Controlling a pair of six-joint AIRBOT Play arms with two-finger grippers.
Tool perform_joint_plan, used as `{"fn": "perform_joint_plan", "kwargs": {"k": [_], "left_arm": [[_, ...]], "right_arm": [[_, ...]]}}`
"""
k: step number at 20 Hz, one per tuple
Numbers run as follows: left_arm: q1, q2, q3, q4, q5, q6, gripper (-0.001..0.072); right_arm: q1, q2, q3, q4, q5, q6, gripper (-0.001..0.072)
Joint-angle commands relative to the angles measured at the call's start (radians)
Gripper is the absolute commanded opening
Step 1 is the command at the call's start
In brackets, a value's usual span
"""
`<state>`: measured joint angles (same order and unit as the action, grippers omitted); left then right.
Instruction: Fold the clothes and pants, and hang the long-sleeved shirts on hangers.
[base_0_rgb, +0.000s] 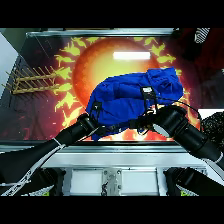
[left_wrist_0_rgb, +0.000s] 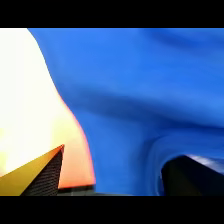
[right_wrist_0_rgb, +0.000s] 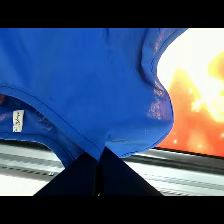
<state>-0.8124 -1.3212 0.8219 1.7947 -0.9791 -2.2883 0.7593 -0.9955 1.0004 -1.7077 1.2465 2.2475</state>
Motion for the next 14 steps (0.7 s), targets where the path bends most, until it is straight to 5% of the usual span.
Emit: {"fn": "perform_joint_plan", "kwargs": {"k": [1, 4, 6, 7, 11, 14], "left_arm": [[0.012, -0.004, -0.034, -0.026, 0.013, -0.019, 0.0612], [0.0, -0.004, -0.032, -0.132, 0.072, -0.012, 0.0608], [-0.013, -0.004, -0.031, -0.137, 0.066, -0.006, 0.009], [-0.01, 0.003, -0.028, -0.137, 0.046, 0.019, 0.0012], [0.107, 0.177, 0.171, -0.14, -0.161, 0.284, 0.0011], [0.181, 0.347, 0.441, -0.169, -0.234, 0.378, 0.0011]], "right_arm": [[0.001, 0.003, 0.001, 0.002, 0.0, 0.0, 0.0007], [0.001, 0.003, 0.001, 0.003, 0.0, 0.0, 0.0008], [0.0, 0.003, 0.004, -0.002, 0.001, -0.005, 0.0008], [-0.003, 0.003, 0.014, -0.01, 0.001, -0.048, 0.0008], [-0.125, 0.002, 0.224, -0.016, 0.128, -0.212, 0.0007], [-0.191, 0.002, 0.482, -0.016, 0.278, -0.319, 0.0007]]}}
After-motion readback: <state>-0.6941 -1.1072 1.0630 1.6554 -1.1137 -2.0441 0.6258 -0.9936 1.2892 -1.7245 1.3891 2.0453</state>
